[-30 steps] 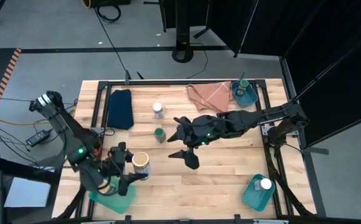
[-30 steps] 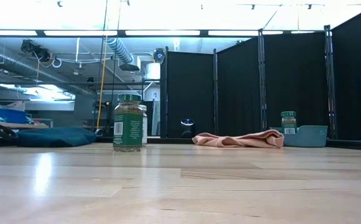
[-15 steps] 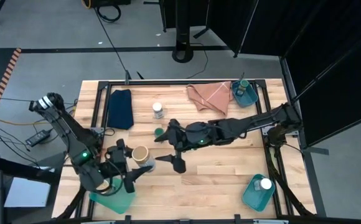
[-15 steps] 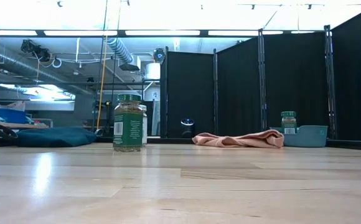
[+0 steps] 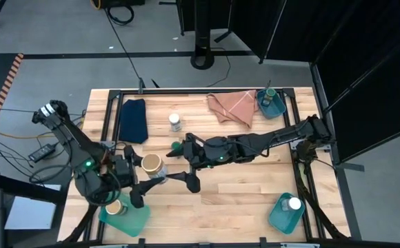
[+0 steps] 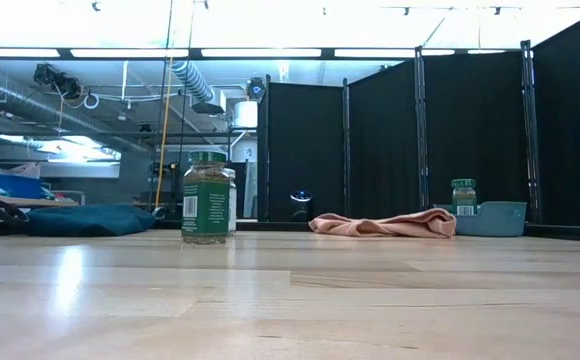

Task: Sort spices by type
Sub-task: Put the brown seasoning bottle into the green transparent bin

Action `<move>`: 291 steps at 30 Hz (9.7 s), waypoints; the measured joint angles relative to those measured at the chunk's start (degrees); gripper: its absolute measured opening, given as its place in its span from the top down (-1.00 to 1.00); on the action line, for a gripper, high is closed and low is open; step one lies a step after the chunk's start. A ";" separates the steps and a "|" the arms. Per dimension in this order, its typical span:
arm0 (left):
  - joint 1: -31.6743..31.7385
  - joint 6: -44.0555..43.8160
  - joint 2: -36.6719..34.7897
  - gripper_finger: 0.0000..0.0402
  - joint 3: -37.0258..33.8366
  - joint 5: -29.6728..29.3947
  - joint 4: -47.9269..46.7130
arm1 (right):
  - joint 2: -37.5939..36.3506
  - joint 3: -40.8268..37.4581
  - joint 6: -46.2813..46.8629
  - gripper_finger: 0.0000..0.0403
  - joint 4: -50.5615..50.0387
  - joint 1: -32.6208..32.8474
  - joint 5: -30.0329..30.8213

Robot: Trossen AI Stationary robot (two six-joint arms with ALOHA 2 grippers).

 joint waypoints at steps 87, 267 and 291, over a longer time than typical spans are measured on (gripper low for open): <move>-4.44 4.40 -14.69 -0.79 0.02 -2.21 1.28 | -0.09 -0.04 -0.84 -0.41 0.73 0.96 6.67; -13.22 -55.79 16.74 -0.37 19.47 52.99 -73.02 | 0.00 -8.33 10.10 -0.40 -30.94 2.16 4.19; -13.54 -54.44 16.74 -0.37 5.94 52.76 -60.41 | 0.00 -8.34 10.30 -0.34 -31.07 2.14 4.22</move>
